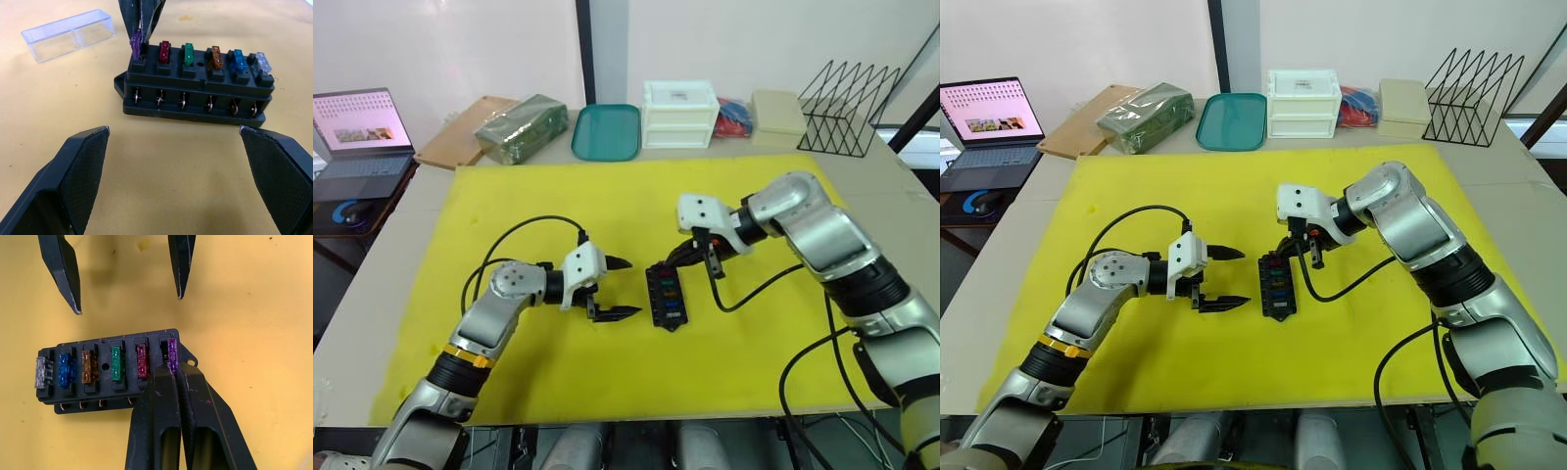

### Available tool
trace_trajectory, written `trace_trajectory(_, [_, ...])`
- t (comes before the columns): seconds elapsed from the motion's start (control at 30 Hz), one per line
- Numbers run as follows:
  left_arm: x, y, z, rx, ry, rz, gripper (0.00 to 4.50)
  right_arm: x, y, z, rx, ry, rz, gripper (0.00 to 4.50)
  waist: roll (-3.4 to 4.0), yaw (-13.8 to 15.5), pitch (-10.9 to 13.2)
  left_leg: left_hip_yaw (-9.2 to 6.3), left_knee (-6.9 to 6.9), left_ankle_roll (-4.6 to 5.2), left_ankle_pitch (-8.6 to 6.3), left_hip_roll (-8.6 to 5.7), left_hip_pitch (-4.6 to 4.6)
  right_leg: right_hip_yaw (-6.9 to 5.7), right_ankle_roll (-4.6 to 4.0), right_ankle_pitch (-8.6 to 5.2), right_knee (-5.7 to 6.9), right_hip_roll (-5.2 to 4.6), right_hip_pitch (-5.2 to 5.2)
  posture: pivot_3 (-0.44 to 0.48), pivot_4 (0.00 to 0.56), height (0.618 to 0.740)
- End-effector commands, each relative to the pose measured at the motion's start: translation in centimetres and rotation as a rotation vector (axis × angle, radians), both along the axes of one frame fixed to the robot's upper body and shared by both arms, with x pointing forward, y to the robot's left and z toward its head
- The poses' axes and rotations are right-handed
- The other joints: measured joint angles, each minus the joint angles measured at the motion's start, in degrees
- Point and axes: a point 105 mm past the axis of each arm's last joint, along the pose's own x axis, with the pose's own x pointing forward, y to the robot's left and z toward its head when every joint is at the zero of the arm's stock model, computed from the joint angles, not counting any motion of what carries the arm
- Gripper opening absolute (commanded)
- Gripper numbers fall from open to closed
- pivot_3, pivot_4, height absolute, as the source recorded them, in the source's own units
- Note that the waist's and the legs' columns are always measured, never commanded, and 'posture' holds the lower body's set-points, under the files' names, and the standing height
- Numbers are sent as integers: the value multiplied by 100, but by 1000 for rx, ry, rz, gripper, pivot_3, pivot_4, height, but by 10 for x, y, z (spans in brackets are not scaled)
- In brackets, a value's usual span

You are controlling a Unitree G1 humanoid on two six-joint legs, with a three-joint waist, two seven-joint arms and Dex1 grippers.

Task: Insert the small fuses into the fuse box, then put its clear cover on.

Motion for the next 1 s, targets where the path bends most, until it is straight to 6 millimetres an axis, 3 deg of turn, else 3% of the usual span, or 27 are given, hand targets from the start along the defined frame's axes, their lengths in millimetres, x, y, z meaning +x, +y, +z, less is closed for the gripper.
trace_trajectory(0.03, [1,0,8,-12,-40,-6,4478,-1,2,6,-11,-86,52,0,0,0,0,0,0,0,0,0,0,0,0,0,0,0,0,0,150,740])
trace_trajectory(0.27, [2,-1,8,-14,-42,-8,4478,-3,-3,-7,0,-63,58,0,0,0,0,0,1,0,0,0,0,-1,0,0,1,0,0,0,150,740])
trace_trajectory(0.4, [2,-1,8,-14,-42,-8,4478,-5,1,3,102,41,11,0,0,-1,0,0,1,0,0,0,0,0,0,0,1,0,1,0,150,740])
trace_trajectory(0.77, [2,0,8,-9,-42,-10,4478,0,2,8,60,-15,29,0,0,-3,0,0,0,0,0,0,0,0,0,0,0,0,0,0,150,740])
trace_trajectory(1.0, [2,0,7,-7,-42,-6,4478,3,0,1,0,-21,51,0,0,-3,0,0,1,0,0,0,0,0,0,0,0,0,0,0,150,740])
